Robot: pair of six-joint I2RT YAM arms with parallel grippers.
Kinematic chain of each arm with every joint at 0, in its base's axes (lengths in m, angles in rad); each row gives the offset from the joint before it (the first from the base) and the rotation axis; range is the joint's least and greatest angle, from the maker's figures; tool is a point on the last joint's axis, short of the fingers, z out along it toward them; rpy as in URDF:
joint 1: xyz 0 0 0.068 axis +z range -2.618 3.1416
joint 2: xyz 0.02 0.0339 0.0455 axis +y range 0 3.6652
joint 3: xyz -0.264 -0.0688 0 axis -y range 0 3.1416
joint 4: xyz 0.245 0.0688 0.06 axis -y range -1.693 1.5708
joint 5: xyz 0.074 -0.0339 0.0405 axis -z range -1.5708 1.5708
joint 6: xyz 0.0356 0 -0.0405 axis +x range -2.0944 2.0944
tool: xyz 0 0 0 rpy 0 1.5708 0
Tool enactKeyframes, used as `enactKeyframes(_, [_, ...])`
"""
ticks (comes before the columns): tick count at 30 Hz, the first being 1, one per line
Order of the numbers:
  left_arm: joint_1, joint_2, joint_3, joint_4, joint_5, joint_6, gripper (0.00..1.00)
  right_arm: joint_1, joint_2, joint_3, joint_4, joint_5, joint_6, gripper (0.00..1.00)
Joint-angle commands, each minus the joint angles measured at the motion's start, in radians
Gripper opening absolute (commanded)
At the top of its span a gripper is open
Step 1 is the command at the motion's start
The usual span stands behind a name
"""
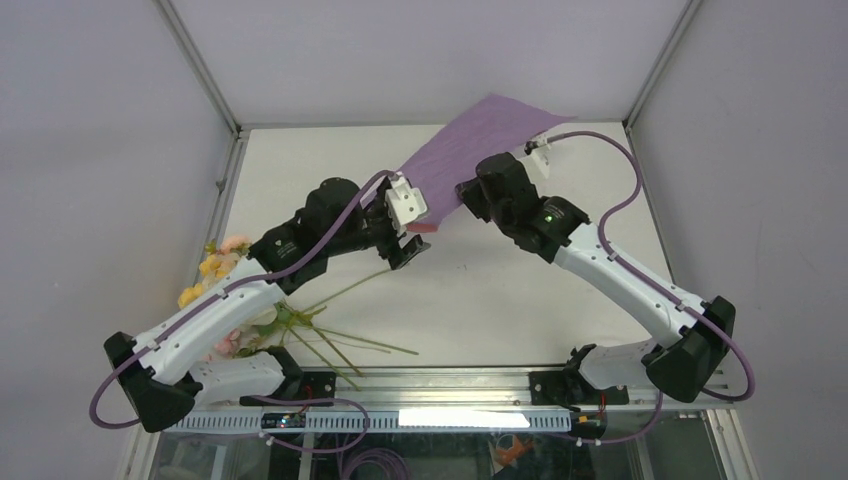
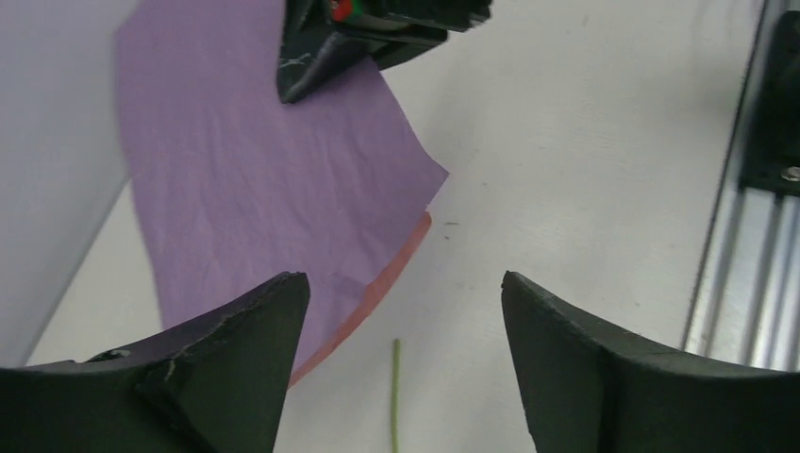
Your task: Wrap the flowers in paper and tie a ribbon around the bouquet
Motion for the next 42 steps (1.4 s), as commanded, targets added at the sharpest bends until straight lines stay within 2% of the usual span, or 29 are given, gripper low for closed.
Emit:
enactKeyframes(1, [0.0, 0.025, -0.003, 0.187, -0.051, 0.017, 0.74, 0.001, -0.044, 0.035, 0.036, 0.114, 0.041, 0.0])
enactKeyframes(3, [-0.002, 0.041, -0.016, 0.21, -0.01, 0.05, 0.73, 0.002, -0.048, 0.027, 0.041, 0.11, 0.052, 0.0])
enactKeyframes(5, [-0.001, 0.071, 0.001, 0.222, -0.052, 0.032, 0.7, 0.002, -0.049, 0.021, 0.046, 0.104, 0.053, 0.0])
enactKeyframes(8, [0.006, 0.093, 0.041, 0.211, -0.119, 0.019, 0.55, 0.002, -0.055, 0.022, 0.044, 0.1, 0.033, 0.0])
enactKeyframes(10, [0.028, 0.071, 0.032, 0.205, -0.081, 0.043, 0.55, 0.002, -0.069, 0.019, 0.034, 0.112, 0.02, 0.0])
enactKeyframes(14, [0.097, 0.007, 0.003, 0.099, 0.141, 0.137, 0.64, 0.001, -0.098, 0.011, 0.028, 0.128, -0.005, 0.0])
enactKeyframes(19, [0.124, 0.022, -0.022, 0.097, 0.093, 0.141, 0.61, 0.002, -0.091, 0.022, 0.025, 0.089, -0.012, 0.0])
enactKeyframes(24, [0.175, 0.085, 0.037, 0.116, 0.115, 0.071, 0.57, 0.001, -0.083, 0.025, 0.029, 0.051, -0.021, 0.0])
enactKeyframes(33, [0.178, 0.15, 0.062, 0.15, 0.1, 0.097, 0.48, 0.001, -0.095, 0.021, 0.031, 0.002, -0.036, 0.0])
enactKeyframes(35, [0.178, 0.157, 0.063, 0.158, 0.106, 0.089, 0.43, 0.0, -0.096, 0.02, 0.032, -0.015, -0.044, 0.0])
enactKeyframes(36, [0.179, 0.163, 0.064, 0.165, 0.111, 0.079, 0.38, 0.001, -0.094, 0.02, 0.034, -0.027, -0.05, 0.0])
enactKeyframes(37, [0.177, 0.17, 0.068, 0.166, 0.123, 0.064, 0.24, 0.001, -0.091, 0.021, 0.033, -0.044, -0.061, 0.0])
enactKeyframes(38, [0.177, 0.173, 0.072, 0.164, 0.134, 0.048, 0.0, -0.001, -0.089, 0.022, 0.031, -0.057, -0.08, 0.0])
enactKeyframes(39, [0.176, 0.171, 0.074, 0.162, 0.139, 0.021, 0.0, -0.006, -0.09, 0.024, 0.018, -0.067, -0.102, 0.0])
enactKeyframes(40, [0.176, 0.168, 0.075, 0.155, 0.14, -0.007, 0.0, -0.017, -0.095, 0.03, -0.013, -0.074, -0.123, 0.03])
enactKeyframes(42, [0.177, 0.162, 0.074, 0.136, 0.084, -0.095, 0.0, -0.057, -0.122, 0.04, -0.118, -0.069, -0.172, 0.41])
